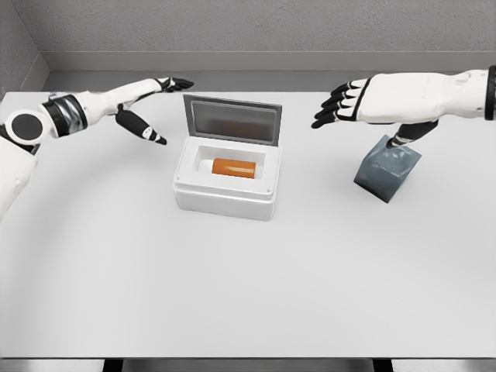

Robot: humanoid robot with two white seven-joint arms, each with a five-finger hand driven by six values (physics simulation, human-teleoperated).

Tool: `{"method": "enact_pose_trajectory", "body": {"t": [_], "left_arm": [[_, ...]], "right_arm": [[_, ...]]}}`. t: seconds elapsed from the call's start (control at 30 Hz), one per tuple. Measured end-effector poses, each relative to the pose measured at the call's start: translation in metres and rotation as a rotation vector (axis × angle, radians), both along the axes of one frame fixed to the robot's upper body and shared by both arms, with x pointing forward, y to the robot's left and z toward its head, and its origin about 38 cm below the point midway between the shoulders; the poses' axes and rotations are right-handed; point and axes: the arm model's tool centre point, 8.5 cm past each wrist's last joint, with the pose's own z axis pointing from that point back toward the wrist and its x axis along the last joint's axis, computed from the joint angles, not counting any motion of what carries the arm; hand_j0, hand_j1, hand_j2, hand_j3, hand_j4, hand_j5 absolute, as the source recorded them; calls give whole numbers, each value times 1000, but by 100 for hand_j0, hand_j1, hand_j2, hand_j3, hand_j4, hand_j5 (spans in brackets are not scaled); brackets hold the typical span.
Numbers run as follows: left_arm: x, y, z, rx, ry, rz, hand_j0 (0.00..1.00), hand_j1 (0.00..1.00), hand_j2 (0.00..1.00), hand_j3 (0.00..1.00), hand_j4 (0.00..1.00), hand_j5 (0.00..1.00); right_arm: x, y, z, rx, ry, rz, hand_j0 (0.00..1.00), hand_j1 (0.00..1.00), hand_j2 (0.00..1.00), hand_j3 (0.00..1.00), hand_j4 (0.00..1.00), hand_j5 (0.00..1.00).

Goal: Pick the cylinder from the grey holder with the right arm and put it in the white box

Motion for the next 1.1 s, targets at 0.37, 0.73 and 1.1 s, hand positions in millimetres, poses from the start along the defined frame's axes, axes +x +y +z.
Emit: {"method": "enact_pose_trajectory", "body": {"t": [0.37,0.73,1.1], "left_arm": [[-13,4,10,13,-41,-45,100,100,100,100,100,100],[-24,1,12,6,-52,-85,100,100,100,100,100,100],[-35,7,20,-3,-73,-109,100,100,100,100,100,100]], "right_arm": [[1,9,-5,7,12,20,100,100,100,100,100,100],[1,6,-4,10,8,11,100,100,100,100,100,100],[1,-1,-7,7,16,-6,100,100,100,100,100,100]]}}
